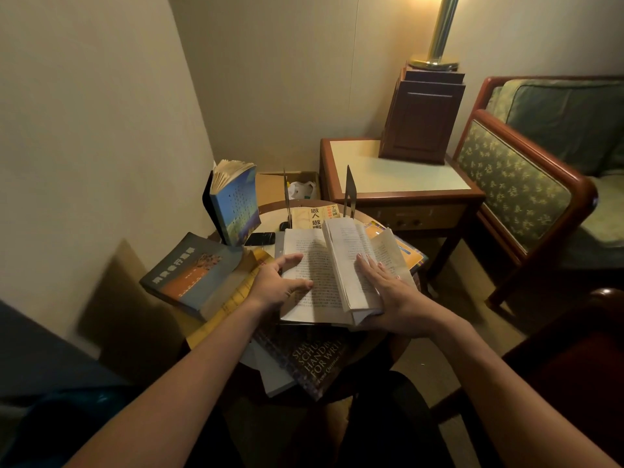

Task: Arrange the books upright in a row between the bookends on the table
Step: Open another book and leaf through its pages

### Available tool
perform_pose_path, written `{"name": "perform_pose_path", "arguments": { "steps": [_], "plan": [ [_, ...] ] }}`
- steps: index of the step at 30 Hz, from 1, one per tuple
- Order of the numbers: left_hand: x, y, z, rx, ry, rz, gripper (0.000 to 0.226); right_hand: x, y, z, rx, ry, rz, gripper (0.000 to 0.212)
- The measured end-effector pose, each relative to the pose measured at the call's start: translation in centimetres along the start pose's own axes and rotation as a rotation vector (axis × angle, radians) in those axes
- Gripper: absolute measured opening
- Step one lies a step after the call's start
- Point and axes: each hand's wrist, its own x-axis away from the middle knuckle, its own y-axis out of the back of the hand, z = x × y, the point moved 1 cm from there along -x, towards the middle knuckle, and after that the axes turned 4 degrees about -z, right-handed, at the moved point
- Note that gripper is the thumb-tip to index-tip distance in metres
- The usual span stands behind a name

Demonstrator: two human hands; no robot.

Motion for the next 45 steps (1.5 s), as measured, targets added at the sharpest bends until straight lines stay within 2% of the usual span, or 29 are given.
{"name": "perform_pose_path", "arguments": {
  "steps": [5,12,16,17,20,21,23,24,27,30,35,45],
  "plan": [
    [0.4,-0.1,-0.4,0.012,-0.016,0.002,0.061,-0.2,-0.6,0.3,-0.059,-0.023,-0.089,0.099],
    [0.3,-0.2,-0.3,0.158,0.035,0.004,0.052,0.3,-1.5,1.7,-0.085,-0.026,-0.196,0.096],
    [0.4,-0.2,-0.2,0.188,0.039,-0.001,0.054,0.1,-1.9,1.1,-0.260,-0.052,-0.292,0.092],
    [0.4,-0.3,-0.2,0.199,0.041,-0.001,0.055,0.3,-1.9,0.9,-0.325,-0.065,-0.319,0.087],
    [0.3,-0.3,-0.1,0.216,0.054,-0.004,0.055,0.7,-1.9,0.7,-0.444,-0.081,-0.345,0.056],
    [0.2,-0.3,-0.1,0.218,0.056,-0.005,0.054,0.7,-1.9,0.8,-0.432,-0.078,-0.342,0.059],
    [0.2,-0.3,0.0,0.233,0.061,-0.005,0.053,0.8,-1.6,1.4,-0.367,-0.064,-0.328,0.083],
    [0.1,-0.3,0.0,0.237,0.063,-0.007,0.052,0.7,-1.4,1.6,-0.344,-0.057,-0.325,0.089],
    [0.1,-0.3,-0.1,0.231,0.052,-0.023,0.047,0.8,-1.0,2.1,-0.229,-0.052,-0.288,0.090],
    [0.2,-0.4,-0.2,0.238,0.048,-0.024,0.046,0.7,-0.7,1.8,-0.081,-0.039,-0.224,0.103],
    [0.4,-0.4,-0.8,0.199,0.034,-0.012,0.046,1.3,0.5,1.8,-0.030,-0.026,-0.110,0.117],
    [0.7,-0.4,-0.9,0.152,0.045,-0.024,0.046,1.7,0.1,0.3,-0.058,0.026,-0.150,0.113]
  ]
}}
